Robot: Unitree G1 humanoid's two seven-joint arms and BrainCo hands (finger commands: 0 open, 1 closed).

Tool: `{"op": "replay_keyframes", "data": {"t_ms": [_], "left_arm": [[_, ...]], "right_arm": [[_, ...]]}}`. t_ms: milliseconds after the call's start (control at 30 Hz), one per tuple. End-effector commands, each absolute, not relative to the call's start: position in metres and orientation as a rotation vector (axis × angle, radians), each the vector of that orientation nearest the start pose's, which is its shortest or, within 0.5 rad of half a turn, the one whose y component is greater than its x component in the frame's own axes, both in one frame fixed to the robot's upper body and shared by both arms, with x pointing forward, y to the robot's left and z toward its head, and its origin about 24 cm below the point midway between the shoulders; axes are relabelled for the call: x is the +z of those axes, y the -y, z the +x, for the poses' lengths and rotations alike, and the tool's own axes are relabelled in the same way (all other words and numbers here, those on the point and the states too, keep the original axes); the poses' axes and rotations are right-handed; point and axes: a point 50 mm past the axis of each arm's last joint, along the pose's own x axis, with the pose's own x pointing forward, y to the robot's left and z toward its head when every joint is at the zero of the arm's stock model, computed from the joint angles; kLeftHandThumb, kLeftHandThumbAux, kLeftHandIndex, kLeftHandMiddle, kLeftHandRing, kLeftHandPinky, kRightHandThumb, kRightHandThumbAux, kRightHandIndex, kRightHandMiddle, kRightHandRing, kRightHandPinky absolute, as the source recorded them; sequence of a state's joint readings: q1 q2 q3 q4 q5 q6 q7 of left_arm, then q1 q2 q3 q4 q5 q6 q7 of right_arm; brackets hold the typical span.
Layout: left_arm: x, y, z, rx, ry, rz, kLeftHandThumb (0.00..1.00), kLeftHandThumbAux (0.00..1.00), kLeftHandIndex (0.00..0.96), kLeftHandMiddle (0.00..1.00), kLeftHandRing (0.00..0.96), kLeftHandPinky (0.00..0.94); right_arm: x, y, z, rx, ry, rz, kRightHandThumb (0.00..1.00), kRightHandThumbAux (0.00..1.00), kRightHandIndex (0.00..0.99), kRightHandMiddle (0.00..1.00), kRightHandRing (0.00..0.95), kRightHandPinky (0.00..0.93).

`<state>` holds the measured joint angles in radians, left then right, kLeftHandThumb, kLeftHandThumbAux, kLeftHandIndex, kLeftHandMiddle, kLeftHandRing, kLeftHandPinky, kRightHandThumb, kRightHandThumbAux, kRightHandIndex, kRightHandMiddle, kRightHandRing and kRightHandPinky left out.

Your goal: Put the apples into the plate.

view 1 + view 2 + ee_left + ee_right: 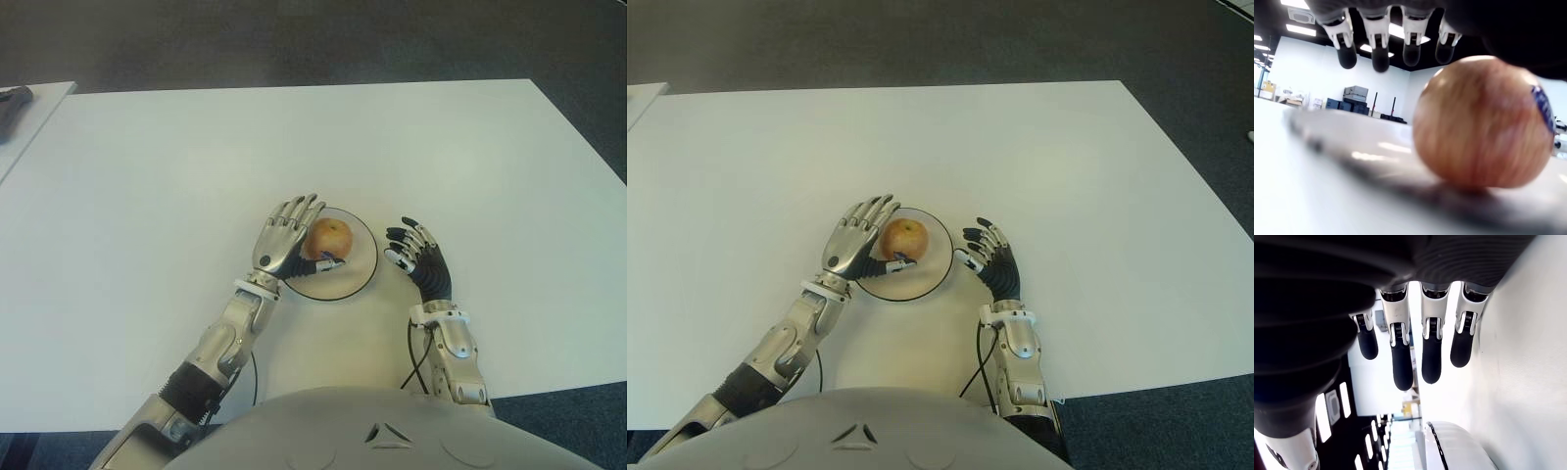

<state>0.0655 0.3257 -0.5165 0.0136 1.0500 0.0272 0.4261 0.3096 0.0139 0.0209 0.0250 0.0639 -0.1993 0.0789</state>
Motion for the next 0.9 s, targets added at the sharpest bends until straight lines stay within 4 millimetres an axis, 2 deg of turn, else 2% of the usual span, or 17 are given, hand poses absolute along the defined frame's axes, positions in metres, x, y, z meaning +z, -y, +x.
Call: {"op": "replay_keyframes", "data": {"t_ms": [33, 400, 600, 633, 733, 900], "left_arm": [[0.017, -0.105, 0.203, -0.158, 0.345, 1.271, 0.235, 0.186, 0.000, 0.000, 0.000, 0.000], [0.018, -0.109, 0.203, -0.128, 0.308, 1.246, 0.234, 0.180, 0.000, 0.000, 0.000, 0.000], [0.023, -0.121, 0.204, -0.095, 0.290, 1.223, 0.233, 0.176, 0.000, 0.000, 0.000, 0.000], [0.027, -0.130, 0.204, -0.079, 0.273, 1.213, 0.232, 0.177, 0.000, 0.000, 0.000, 0.000], [0.036, -0.147, 0.202, 0.013, 0.213, 1.119, 0.235, 0.189, 0.000, 0.000, 0.000, 0.000], [0.039, -0.153, 0.199, 0.092, 0.151, 0.959, 0.265, 0.235, 0.004, 0.000, 0.000, 0.077]], "right_arm": [[-0.029, 0.156, 0.171, -0.012, -0.241, 0.080, 0.483, 0.730, 0.165, 0.334, 0.282, 0.266], [-0.031, 0.155, 0.172, -0.012, -0.248, 0.070, 0.465, 0.733, 0.165, 0.338, 0.284, 0.264], [-0.032, 0.153, 0.172, -0.011, -0.249, 0.072, 0.461, 0.733, 0.168, 0.345, 0.289, 0.277], [-0.032, 0.153, 0.172, -0.011, -0.247, 0.071, 0.458, 0.735, 0.167, 0.343, 0.289, 0.278], [-0.032, 0.153, 0.172, -0.012, -0.242, 0.072, 0.450, 0.740, 0.164, 0.336, 0.286, 0.283], [-0.032, 0.153, 0.172, -0.012, -0.244, 0.078, 0.438, 0.743, 0.160, 0.323, 0.283, 0.283]]}}
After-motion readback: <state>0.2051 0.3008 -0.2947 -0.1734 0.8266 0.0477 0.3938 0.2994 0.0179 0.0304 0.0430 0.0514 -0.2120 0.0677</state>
